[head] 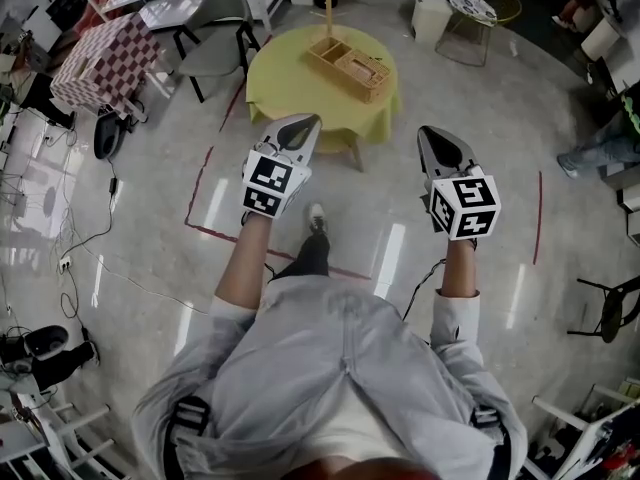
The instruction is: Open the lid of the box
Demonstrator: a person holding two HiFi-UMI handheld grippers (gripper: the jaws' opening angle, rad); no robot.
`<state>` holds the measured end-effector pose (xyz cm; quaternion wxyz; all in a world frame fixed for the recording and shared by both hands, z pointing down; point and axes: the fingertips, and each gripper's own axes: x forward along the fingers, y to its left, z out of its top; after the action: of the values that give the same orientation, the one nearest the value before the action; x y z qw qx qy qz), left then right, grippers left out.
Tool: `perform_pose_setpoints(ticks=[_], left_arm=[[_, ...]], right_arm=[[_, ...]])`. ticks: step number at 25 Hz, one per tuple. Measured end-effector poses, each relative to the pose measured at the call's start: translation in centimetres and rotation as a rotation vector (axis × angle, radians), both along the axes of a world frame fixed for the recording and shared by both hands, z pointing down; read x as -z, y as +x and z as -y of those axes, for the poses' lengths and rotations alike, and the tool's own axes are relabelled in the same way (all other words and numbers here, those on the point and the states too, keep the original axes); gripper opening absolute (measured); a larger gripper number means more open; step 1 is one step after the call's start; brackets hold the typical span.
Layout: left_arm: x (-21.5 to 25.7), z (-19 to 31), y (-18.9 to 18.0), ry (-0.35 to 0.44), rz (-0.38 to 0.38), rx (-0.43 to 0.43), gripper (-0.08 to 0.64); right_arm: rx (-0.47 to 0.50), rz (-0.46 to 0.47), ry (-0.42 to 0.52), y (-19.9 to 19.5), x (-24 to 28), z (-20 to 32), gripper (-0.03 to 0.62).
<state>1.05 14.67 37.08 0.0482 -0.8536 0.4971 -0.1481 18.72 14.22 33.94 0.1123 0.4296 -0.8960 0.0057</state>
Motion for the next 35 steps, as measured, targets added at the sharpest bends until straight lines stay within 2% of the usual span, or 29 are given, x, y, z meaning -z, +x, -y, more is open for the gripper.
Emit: perform_pose_setpoints(ticks=[9, 21, 28, 35], left_arm=[[-0.1, 12.0, -0.9, -0.011, -0.012, -0.018, 0.029], [-0.3, 27.6, -2.9, -0.041, -0.017, -0.074, 0.029], [-1.4, 34.3, -5.1, -0.066, -0.024, -0.100, 0.029], [-3.5, 38.0, -5.8, -0.111, -0.033, -0.129, 0.029]], right_arm=[[-0.002, 0.003, -0.012, -1.4, 0.2, 11.5, 0.021], [-0.071, -0.022, -0.045, -3.6, -0.4, 26.8, 0.023], [-0.069, -0.056, -0.075, -6.4, -2.1, 34.0, 0.023], [-0.073, -0.096, -0.132, -7.6, -4.8, 38.1, 0.025]])
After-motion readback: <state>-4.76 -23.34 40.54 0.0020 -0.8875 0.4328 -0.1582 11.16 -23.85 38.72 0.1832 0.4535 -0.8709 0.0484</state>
